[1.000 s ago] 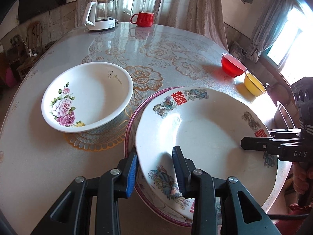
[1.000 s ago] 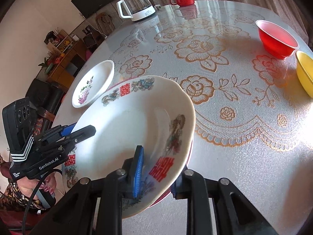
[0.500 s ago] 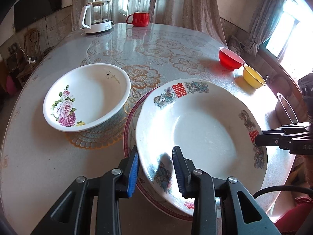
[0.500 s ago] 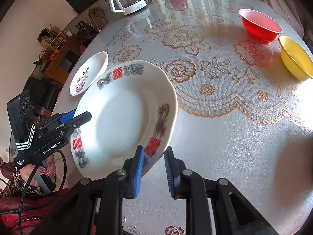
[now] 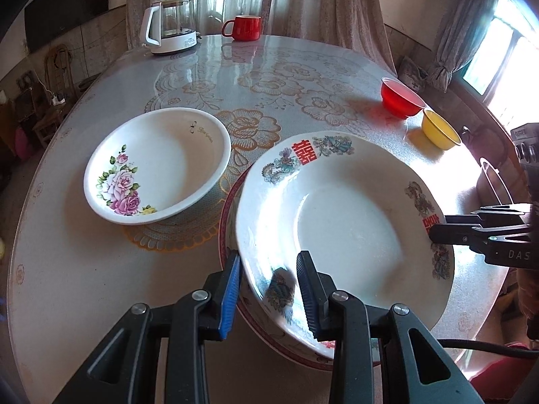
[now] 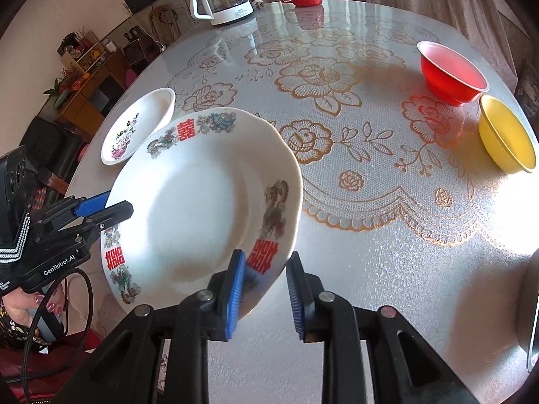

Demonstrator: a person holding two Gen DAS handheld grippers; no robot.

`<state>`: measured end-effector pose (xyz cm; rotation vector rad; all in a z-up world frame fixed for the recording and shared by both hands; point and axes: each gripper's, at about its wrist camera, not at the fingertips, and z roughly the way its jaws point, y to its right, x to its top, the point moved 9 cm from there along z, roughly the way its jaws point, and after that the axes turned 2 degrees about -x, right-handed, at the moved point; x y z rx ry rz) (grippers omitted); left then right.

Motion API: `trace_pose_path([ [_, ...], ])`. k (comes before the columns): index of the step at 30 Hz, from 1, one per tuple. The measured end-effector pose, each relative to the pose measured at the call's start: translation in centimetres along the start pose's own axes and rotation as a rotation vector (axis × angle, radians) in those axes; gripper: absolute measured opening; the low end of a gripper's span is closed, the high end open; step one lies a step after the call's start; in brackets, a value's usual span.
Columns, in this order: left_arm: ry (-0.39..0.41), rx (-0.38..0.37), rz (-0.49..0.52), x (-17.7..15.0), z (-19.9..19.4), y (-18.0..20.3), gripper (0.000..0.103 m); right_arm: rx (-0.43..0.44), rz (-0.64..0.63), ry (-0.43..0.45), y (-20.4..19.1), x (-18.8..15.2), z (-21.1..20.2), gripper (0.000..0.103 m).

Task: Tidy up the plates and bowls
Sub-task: 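Lower the double-happiness plate onto the large plate and open the right tool, then grasp the rim of the rose-patterned bowl with the right tool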

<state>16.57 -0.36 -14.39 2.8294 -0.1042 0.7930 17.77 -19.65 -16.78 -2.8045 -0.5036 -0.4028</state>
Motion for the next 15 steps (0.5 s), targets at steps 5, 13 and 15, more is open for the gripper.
trace_pose_path([
  [5,0.028,0.037,0.020,0.2,-1.1,-0.4,0.042,-0.004,-0.016,-0.004,-0.3,-0.2,0.1,0.025],
  [13,0.078,0.102,-0.026,0.8,-3.3,-3.3,0.070,-0.047,-0.045,-0.015,0.5,-0.2,-1.2,0.028],
  [15,0.094,0.110,-0.083,1.1,-3.8,-4.9,0.078,-0.048,-0.026,0.006,1.5,0.4,-2.3,0.028],
])
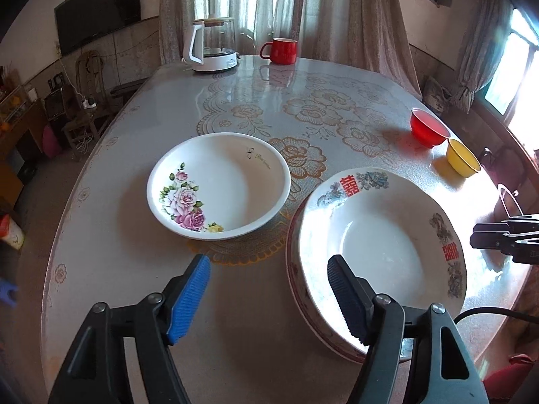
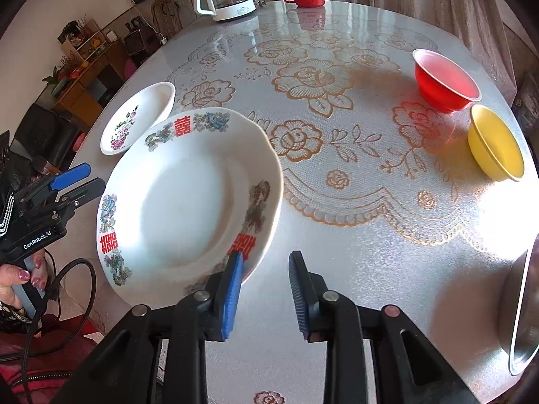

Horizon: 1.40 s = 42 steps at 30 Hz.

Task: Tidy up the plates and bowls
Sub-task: 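Grasp the rim of the rose-patterned bowl with the right tool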

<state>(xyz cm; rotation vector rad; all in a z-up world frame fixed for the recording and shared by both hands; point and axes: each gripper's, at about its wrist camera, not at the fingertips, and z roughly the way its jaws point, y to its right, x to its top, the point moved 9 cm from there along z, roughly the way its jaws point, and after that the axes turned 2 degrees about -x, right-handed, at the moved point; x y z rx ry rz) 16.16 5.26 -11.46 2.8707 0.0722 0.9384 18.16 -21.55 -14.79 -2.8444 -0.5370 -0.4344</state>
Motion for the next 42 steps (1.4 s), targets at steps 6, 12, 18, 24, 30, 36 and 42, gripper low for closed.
trace_pose_path([
  [6,0.036,0.063,-0.136,2.0,-0.1,-5.4,0.086,0.084,0.088,0.116,-0.3,4.9,-2.5,0.032],
  [12,0.001,0.187,-0.263,3.5,1.7,-11.0,0.094,0.175,-0.007,0.130,-7.3,10.2,-0.4,0.039],
  [18,-0.093,0.149,-0.360,3.0,4.9,-13.4,0.094,0.172,-0.065,0.082,-12.3,14.7,4.8,0.043],
  [24,-0.121,0.148,-0.317,3.2,6.8,-13.5,0.091,0.132,-0.089,0.004,-14.5,16.6,9.6,0.052],
  [30,-0.120,0.150,-0.246,3.7,7.7,-13.1,0.087,0.111,-0.061,-0.079,-15.0,16.6,12.8,0.052],
  [36,-0.120,0.141,-0.204,4.7,8.9,-13.0,0.084,0.078,-0.129,-0.100,-16.1,16.7,14.2,0.052],
  [42,-0.121,0.141,-0.188,5.3,10.0,-13.1,0.081,0.054,-0.177,-0.128,-16.8,16.8,15.8,0.038],
])
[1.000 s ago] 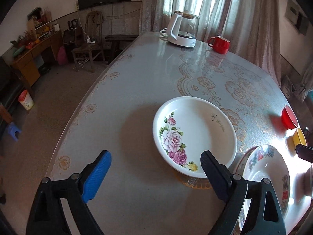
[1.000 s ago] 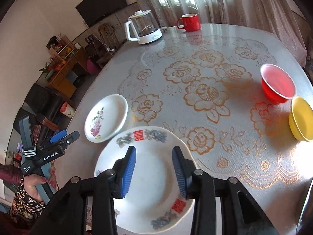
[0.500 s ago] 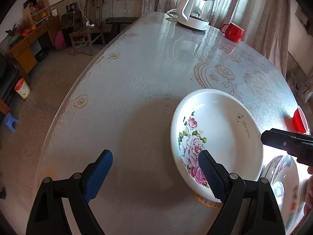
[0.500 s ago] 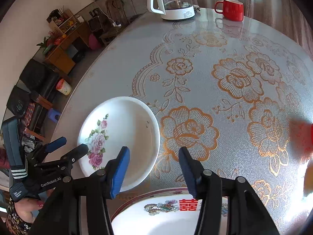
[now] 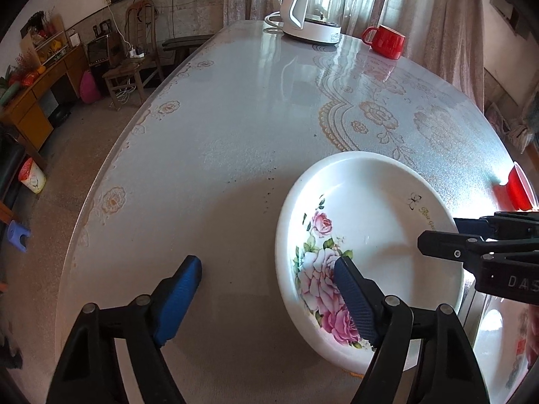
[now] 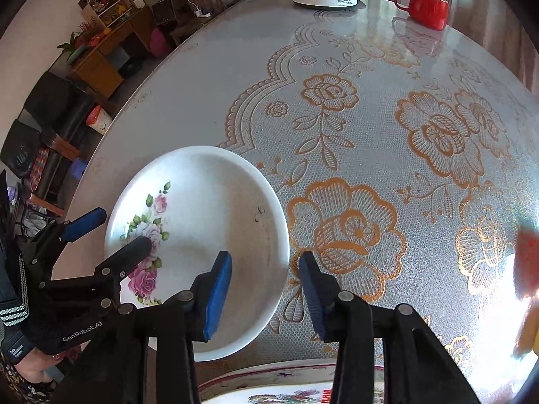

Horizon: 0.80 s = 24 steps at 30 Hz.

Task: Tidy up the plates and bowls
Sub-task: 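Grasp the rim of the rose-patterned bowl with the right tool, then lift the rose bowl with the right tool toward the plate stack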

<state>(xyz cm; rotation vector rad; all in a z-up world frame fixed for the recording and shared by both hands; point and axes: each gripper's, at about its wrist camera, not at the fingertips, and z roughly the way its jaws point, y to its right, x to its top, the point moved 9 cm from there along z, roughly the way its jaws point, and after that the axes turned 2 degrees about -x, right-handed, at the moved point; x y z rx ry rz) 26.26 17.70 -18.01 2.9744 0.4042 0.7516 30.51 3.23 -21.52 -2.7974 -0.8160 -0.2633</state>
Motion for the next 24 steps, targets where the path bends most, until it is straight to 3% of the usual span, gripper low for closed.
trace_pose_path([
  [8,0.013,-0.004,0.014,0.7,0.7,0.6,0.081,-0.027,-0.073,0.003,-1.1,0.4,0.7,0.033],
  [17,0.034,-0.009,0.030,1.1,0.9,1.2,0.080,0.005,-0.051,0.005,-0.4,0.6,0.3,0.026],
  [20,0.044,-0.027,0.042,1.2,0.8,1.8,0.069,0.005,-0.050,0.004,-0.2,0.6,0.2,0.026],
  [24,0.051,-0.072,0.086,1.2,0.5,3.1,0.045,0.001,-0.046,0.004,-0.2,0.7,-0.2,0.026],
])
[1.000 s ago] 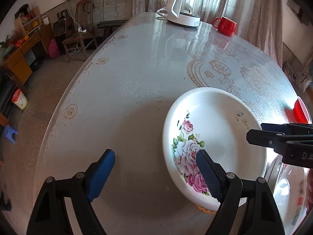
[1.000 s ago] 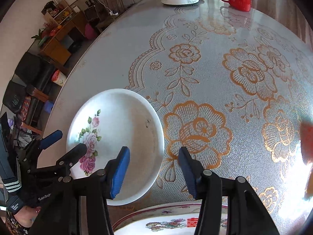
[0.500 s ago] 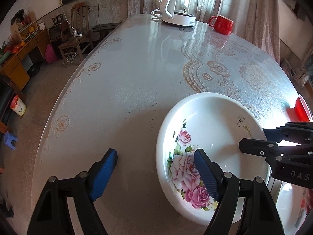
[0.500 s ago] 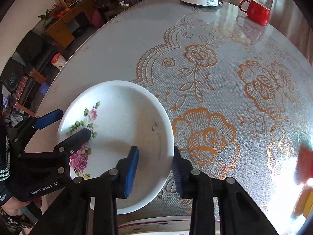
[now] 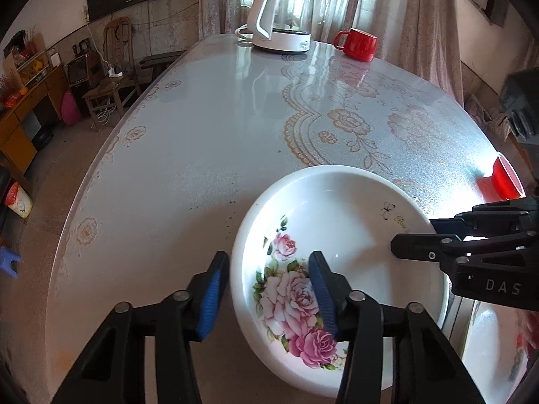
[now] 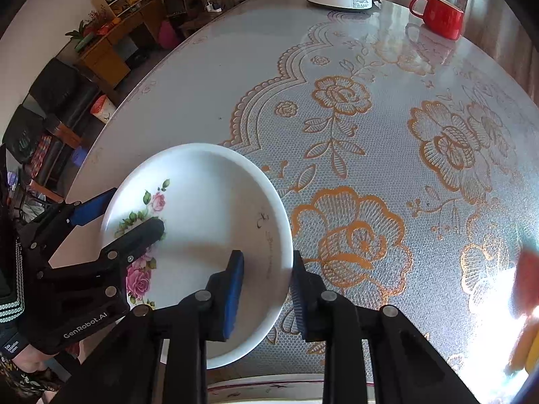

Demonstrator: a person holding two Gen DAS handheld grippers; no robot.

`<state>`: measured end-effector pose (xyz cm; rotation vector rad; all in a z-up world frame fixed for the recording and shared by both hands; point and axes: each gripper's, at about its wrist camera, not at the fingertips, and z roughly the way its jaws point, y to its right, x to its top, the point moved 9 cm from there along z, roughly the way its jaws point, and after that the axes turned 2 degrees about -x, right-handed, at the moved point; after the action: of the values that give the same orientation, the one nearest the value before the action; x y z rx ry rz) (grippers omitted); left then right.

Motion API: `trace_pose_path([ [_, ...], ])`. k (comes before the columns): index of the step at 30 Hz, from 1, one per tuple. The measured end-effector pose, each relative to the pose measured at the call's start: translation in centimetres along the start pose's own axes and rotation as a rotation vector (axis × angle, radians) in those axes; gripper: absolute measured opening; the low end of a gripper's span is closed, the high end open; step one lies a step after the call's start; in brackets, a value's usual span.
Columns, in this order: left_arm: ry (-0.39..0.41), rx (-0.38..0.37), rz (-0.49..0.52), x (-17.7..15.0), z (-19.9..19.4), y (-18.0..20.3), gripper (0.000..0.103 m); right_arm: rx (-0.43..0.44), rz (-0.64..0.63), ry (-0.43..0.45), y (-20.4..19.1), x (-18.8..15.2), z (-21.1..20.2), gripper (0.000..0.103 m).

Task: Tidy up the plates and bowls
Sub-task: 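Lift the rose bowl with the right tool toward the plate stack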

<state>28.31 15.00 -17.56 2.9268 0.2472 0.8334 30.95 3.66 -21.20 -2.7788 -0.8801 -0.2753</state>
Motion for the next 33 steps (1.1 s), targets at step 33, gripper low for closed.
trace_pose_path([
  [33,0.158,-0.157,-0.023,2.0,-7.3,1.2,0.025,0.056,0.119,0.163,2.0,-1.0,-7.6,0.011],
])
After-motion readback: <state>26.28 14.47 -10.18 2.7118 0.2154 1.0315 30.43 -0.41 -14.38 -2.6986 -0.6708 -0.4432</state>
